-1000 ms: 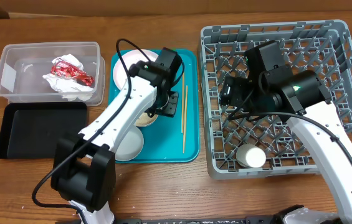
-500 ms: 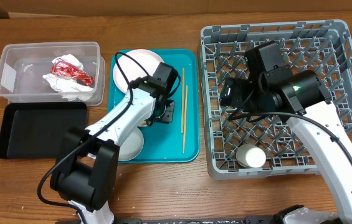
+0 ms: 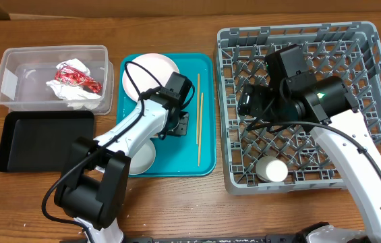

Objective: Sort waste into correct bins and load items into the dishwasher
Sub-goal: 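Grasp the rim of the pink rice bowl with the left gripper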

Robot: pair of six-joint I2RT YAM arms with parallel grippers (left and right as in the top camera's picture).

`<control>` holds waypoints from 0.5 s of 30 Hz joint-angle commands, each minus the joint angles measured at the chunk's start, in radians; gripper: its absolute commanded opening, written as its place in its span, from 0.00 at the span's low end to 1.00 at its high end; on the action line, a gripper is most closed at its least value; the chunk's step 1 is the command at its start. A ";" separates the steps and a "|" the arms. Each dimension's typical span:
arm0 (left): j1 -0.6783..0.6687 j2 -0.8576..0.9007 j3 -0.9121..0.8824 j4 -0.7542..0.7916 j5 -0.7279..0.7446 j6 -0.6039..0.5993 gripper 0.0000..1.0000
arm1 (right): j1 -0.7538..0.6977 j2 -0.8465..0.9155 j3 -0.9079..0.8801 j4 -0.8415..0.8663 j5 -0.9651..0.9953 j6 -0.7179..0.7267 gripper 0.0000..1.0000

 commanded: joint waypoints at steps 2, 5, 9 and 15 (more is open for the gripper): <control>0.003 0.003 -0.020 -0.005 0.010 -0.013 0.20 | 0.001 0.001 0.016 0.001 0.016 -0.006 0.87; 0.003 0.003 -0.019 -0.003 0.013 -0.014 0.09 | 0.001 0.001 0.016 0.001 0.021 -0.006 0.88; 0.003 0.003 0.005 -0.019 0.013 -0.013 0.04 | 0.001 0.001 0.016 0.001 0.023 -0.006 0.88; 0.003 0.002 0.102 -0.097 0.013 -0.013 0.04 | 0.001 0.001 0.016 0.001 0.023 -0.006 0.88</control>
